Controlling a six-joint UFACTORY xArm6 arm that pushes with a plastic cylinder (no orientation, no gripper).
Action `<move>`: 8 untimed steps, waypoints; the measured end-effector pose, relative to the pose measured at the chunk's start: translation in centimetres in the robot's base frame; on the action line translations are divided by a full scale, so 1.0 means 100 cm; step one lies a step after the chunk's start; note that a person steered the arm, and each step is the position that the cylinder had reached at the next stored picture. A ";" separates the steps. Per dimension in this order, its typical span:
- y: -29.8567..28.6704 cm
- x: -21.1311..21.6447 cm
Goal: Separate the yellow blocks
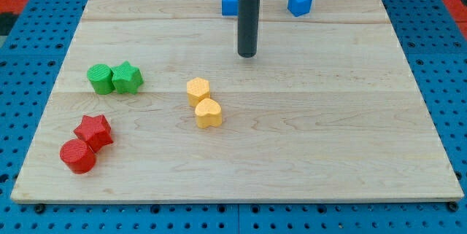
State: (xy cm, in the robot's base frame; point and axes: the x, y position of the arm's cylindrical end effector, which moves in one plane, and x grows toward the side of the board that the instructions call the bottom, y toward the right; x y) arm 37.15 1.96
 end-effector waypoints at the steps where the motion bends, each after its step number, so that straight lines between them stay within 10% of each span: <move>1: 0.023 0.023; 3: 0.012 0.113; 8: -0.112 0.092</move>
